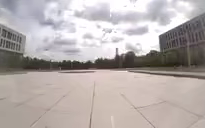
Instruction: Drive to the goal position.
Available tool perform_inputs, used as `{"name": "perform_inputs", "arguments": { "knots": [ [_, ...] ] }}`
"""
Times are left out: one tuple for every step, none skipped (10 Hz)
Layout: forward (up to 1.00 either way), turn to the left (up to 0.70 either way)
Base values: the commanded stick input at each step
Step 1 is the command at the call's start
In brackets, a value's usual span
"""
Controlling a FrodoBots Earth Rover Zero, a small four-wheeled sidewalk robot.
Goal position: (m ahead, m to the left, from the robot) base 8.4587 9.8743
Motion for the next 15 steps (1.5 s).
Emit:
{"name": "perform_inputs", "arguments": {
  "knots": [
    [0.70,0.04],
    [0.70,0.02],
    [0.70,0.03],
    [0.70,0.04],
    [0.70,0.02],
    [0.70,0.02],
    [0.70,0.01],
    [0.70,0.00],
    [0.70,0.00],
    [0.70,0.05],
    [0.70,0.03],
    [0.70,0.13],
    [0.70,0.27],
    [0.70,0.35],
    [0.70,0.35]
  ]
}}
